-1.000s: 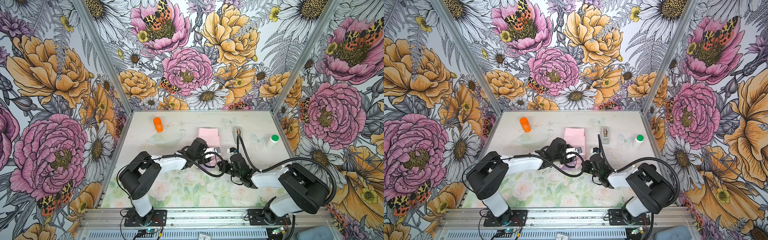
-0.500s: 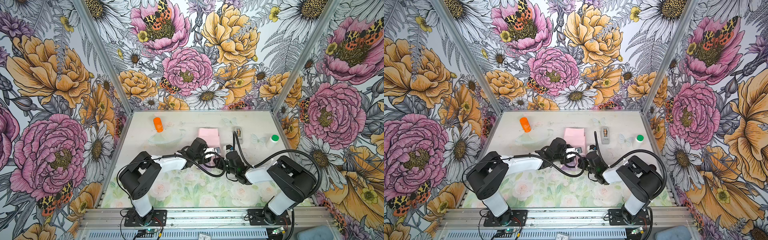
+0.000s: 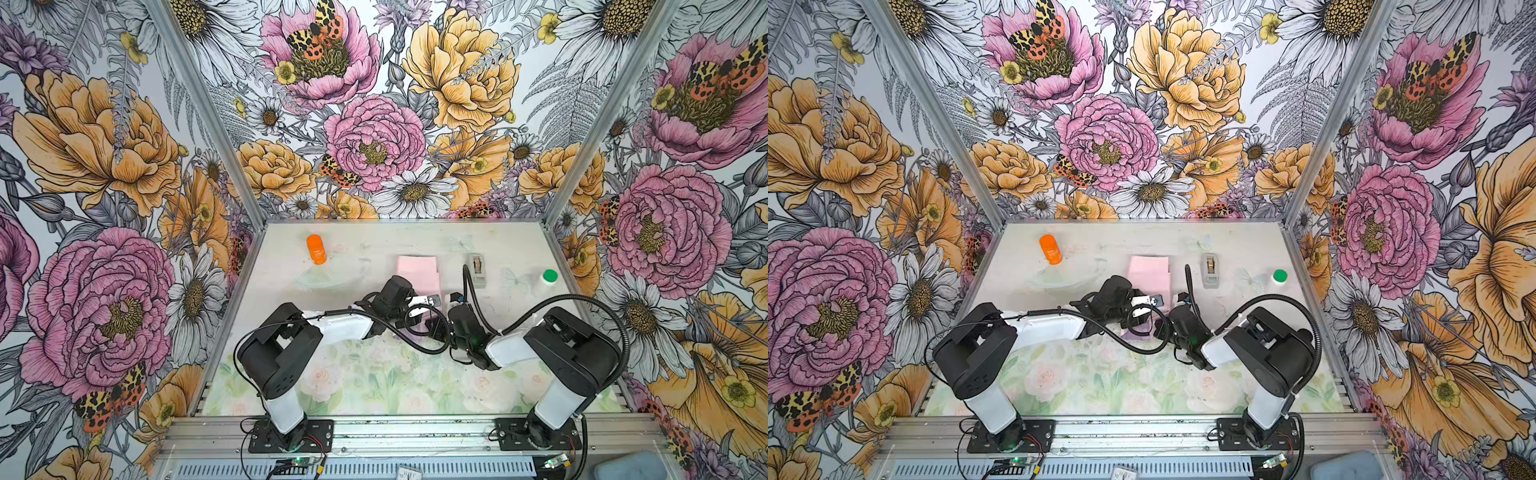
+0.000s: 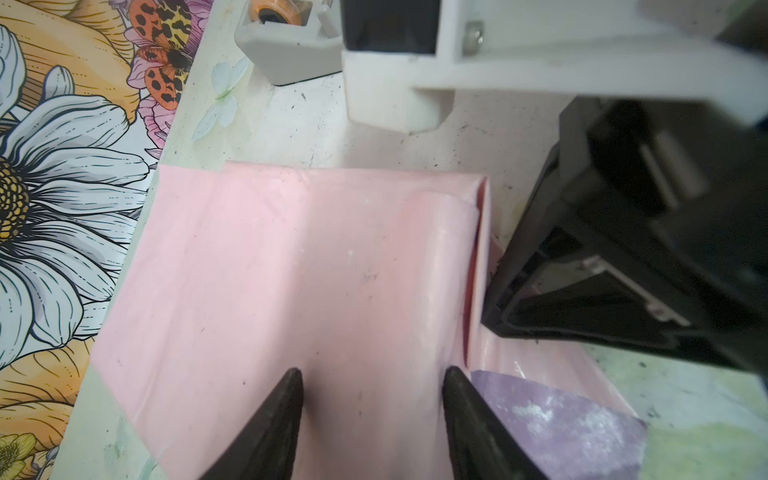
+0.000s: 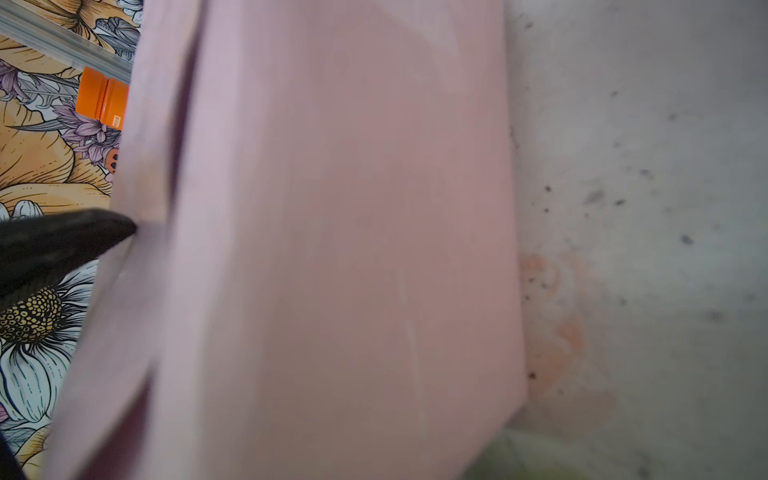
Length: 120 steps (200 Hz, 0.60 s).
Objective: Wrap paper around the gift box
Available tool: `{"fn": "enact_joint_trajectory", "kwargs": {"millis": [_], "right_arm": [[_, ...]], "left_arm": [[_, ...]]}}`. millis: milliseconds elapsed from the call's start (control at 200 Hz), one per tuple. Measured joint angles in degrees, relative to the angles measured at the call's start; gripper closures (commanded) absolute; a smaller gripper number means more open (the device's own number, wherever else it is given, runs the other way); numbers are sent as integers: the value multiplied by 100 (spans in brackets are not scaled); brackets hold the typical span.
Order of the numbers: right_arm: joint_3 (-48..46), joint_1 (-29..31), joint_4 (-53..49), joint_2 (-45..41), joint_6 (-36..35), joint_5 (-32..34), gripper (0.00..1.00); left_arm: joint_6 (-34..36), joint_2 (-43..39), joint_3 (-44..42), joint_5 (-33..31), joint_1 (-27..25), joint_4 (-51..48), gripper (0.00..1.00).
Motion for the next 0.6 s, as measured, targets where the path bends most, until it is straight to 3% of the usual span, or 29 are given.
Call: {"fn": "enact_joint_trajectory", "kwargs": {"millis": [305,600], "right_arm": [[-157,-179,-214,-251,0,52,95],[138,68,-214,-31,13,28,95]], "left_arm": [[0,-48,-22,9,15,33,45],[0,-52,-22,28,15,35,45]]}}
